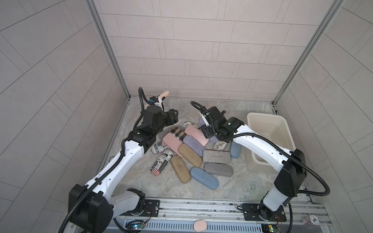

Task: Put the glasses cases into the storage boxes
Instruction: Place the glasses case in the storage box.

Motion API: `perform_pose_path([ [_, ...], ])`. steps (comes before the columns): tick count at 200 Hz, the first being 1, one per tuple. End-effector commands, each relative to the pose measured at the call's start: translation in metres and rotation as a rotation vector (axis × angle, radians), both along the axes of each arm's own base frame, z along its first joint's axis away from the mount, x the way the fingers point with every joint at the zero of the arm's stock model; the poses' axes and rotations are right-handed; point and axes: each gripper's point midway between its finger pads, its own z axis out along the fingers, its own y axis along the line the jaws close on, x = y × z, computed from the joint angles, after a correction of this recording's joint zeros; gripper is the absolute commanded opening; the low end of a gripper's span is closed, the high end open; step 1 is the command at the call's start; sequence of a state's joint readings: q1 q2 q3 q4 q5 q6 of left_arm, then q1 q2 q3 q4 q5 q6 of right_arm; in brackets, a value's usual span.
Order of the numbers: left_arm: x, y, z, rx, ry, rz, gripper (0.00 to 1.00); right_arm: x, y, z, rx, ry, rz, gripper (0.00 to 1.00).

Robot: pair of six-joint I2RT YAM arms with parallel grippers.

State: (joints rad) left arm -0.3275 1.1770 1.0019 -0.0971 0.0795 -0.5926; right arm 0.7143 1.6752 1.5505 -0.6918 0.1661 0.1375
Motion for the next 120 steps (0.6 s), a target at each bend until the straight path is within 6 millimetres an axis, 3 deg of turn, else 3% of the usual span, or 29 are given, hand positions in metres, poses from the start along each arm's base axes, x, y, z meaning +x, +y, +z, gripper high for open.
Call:
perform_pose_path([
  [1, 0.002, -0.003, 0.003, -0.025, -0.02, -0.016, 0.72, -0.006, -0.022, 0.039, 0.03, -0.054, -0.05, 0.6],
  [41, 0.005, -0.013, -0.005, -0.059, 0.015, -0.05, 0.71, -0.012, -0.066, 0.069, 0.026, -0.091, -0.124, 0.6],
  [68, 0.004, -0.019, -0.004, -0.083, 0.016, -0.077, 0.71, -0.012, -0.111, 0.089, 0.064, -0.133, -0.213, 0.6],
  [120, -0.003, -0.057, 0.009, -0.193, -0.02, -0.253, 0.71, -0.018, -0.199, 0.098, 0.08, -0.157, -0.402, 0.59],
])
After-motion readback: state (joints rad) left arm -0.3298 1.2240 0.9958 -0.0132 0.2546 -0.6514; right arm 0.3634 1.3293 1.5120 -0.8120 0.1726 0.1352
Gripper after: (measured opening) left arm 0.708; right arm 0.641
